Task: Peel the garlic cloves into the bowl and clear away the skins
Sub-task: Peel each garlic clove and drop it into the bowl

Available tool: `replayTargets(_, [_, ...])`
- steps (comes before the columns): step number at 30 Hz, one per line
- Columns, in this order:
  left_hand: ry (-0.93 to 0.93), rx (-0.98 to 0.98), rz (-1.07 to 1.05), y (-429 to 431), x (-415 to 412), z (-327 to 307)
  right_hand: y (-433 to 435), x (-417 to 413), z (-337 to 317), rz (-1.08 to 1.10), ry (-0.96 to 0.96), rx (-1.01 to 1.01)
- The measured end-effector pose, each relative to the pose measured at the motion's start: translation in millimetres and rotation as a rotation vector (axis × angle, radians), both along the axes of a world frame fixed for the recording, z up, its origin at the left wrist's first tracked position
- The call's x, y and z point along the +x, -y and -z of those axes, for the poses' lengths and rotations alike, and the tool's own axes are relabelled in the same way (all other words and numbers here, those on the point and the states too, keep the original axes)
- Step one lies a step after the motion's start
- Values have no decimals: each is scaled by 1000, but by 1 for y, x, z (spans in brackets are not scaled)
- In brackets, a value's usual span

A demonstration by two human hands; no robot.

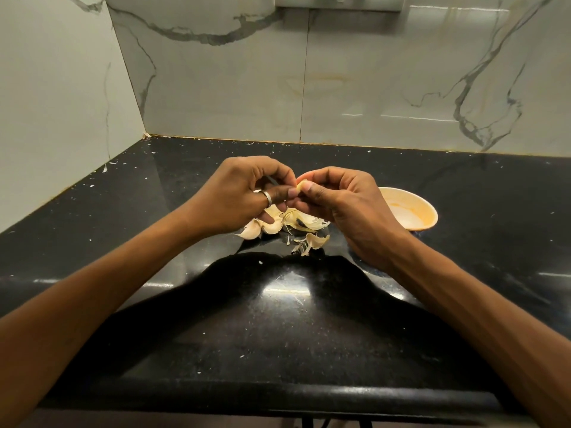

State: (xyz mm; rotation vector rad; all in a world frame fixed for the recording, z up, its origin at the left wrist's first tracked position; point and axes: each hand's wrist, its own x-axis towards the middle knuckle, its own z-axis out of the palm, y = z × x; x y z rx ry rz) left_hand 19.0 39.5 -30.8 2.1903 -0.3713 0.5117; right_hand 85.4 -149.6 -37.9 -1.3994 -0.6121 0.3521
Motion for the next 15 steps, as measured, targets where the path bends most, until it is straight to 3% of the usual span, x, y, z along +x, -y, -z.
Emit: replayTargets(15, [-45, 73, -1, -8, -11, 2, 0, -3, -4, -27, -82, 101])
